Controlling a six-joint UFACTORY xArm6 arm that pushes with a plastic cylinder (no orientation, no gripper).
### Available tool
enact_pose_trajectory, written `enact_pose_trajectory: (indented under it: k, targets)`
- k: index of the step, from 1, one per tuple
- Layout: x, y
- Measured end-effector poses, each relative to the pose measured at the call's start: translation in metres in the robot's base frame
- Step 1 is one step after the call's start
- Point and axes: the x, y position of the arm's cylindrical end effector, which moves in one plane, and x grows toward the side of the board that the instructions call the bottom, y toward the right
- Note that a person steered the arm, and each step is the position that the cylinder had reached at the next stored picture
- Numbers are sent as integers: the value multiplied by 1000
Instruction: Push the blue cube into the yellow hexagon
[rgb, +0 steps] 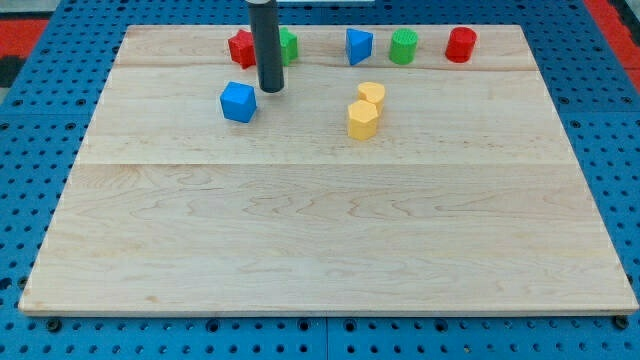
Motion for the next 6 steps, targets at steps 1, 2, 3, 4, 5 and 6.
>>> enact_pose_trajectory:
  k: [1, 2, 3, 4, 5, 6]
  targets:
    - [-9, -43]
    - [0, -121]
    - [40, -91]
    - [41, 15]
    - [50, 59]
    - [32, -12]
